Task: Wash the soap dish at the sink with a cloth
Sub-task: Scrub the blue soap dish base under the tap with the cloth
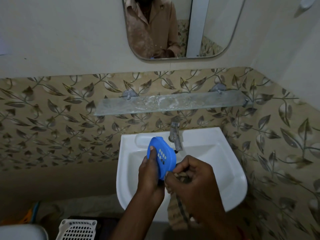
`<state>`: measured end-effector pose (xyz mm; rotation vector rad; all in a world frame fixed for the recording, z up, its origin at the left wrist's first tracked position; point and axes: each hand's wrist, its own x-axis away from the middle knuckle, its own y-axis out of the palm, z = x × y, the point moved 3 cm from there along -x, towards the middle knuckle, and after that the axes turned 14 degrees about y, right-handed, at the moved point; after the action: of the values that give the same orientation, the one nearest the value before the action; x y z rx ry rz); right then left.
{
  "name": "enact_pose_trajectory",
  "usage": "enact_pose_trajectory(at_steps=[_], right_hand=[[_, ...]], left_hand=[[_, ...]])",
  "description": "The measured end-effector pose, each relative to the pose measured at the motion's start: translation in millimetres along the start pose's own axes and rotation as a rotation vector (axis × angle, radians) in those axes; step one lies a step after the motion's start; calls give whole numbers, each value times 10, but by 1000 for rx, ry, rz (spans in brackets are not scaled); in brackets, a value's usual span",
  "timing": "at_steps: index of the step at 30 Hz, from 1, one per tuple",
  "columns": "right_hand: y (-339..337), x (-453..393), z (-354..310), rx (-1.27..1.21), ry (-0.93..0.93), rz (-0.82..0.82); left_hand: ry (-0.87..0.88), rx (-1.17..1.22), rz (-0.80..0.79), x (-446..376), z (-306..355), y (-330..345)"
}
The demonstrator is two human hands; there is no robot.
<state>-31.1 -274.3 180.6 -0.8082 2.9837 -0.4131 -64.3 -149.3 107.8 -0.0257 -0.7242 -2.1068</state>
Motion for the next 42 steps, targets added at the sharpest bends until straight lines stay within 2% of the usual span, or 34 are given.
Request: enact_pose_trajectory(at_steps=[2,4,7,9,11,14,18,21,24,26,28,30,33,38,42], right_hand=[[-111,-98,-50,-82,100,-82],[-223,-198,-100,-90,205,-214],[-293,-261,-141,-76,367,-430],[-312,-292,-156,-80,442,-508],[-315,-325,-170,-91,478,-552],[-299,-363,-205,-71,455,-524],[-275,-341,-196,-11,356,-362],[-176,-214,-93,170,233,-218],[-93,-168,-60,168,188,-176],[-114,-236,-81,76,204,-188],[-194,-329,-108,-8,193,-123],[-256,-383,-99,-89,221,-44],[-193,-365,-35,-260,315,-104],[-280,-307,-10,-414,401,-238],[-499,-384,10,-193,352,-108]], left_hand=[[-5,-47,-47,11,-20,-32],[70,-186,-85,4,15,-42],[407,-416,-182,10,185,15],[653,-557,-335,24,276,81],[782,-659,-503,58,296,120],[775,-692,-563,50,257,127],[790,-740,-506,-3,251,112],[796,-806,-435,-26,283,85],[700,-855,-384,-34,255,85],[467,-767,-437,-43,210,112],[54,-421,-484,-12,139,124],[-142,-65,-477,81,137,143],[-195,109,-503,186,30,136],[-235,172,-504,239,-19,73],[-261,281,-474,200,7,-27]])
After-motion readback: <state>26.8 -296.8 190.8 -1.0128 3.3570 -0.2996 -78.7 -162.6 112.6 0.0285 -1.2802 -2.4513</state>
